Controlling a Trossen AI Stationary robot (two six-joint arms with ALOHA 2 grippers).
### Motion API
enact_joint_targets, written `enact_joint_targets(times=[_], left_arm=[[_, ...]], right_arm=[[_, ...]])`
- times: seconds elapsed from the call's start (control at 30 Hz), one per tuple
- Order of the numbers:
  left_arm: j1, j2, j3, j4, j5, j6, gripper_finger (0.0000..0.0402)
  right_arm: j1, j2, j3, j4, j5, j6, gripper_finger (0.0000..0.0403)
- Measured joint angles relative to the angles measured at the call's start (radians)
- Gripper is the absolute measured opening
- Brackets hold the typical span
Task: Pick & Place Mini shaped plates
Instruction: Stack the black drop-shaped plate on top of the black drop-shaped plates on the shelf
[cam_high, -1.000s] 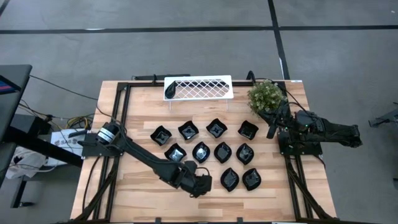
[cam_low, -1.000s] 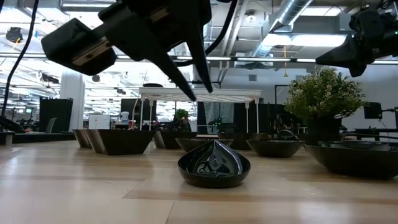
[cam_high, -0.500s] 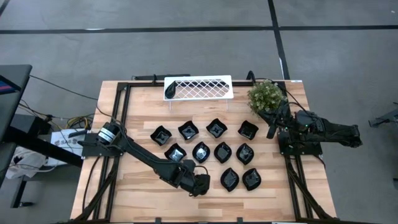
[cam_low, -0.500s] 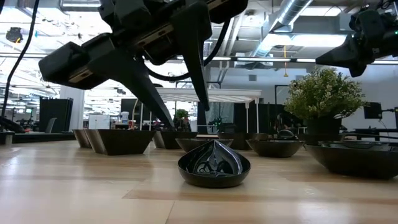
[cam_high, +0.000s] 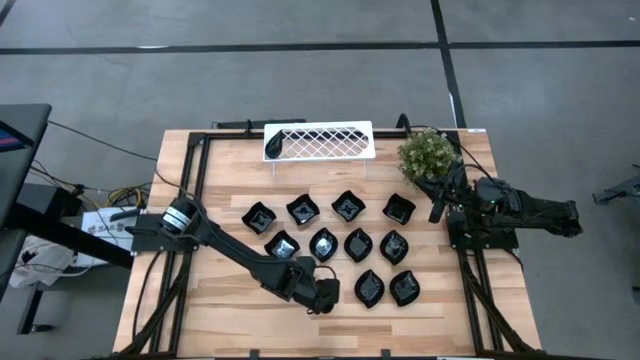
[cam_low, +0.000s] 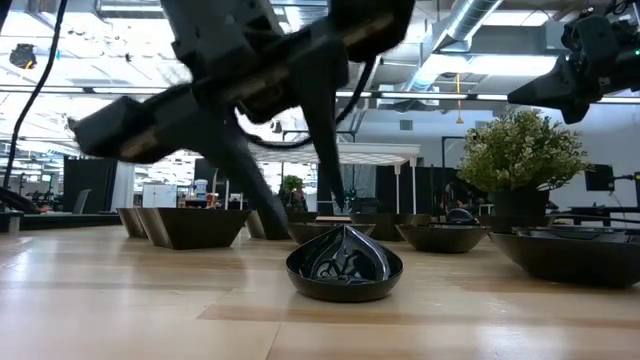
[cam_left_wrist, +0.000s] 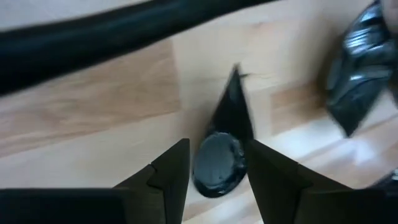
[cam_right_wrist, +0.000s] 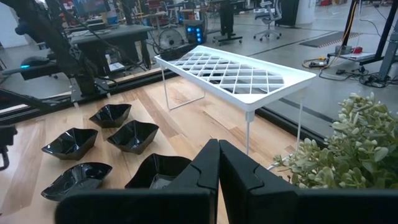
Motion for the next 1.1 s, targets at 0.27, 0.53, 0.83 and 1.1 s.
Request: enact_joint_targets(times=[0.27,0.53,0.83,1.1], left_arm=[[0.002,0.032,0.001,0.043,0.05,-0.003,0.0154],[0.006,0.04,0.001,0.043,0.076,-0.003,0.0154],[0.031,0.053,0.002,0.045,0.085,-0.003,0.0154],[0.034,0.055,0.002,0.043,0.096,-0.003,0.0147]], right_arm=[[0.0,0.0,0.0,-0.006,0.0,0.0,0.0001],[0.0,0.0,0.0,-0.007,0.0,0.0,0.0001],[0.0,0.0,0.0,-0.006,0.0,0.0,0.0001],[0.0,0.0,0.0,-0.007,0.0,0.0,0.0001]])
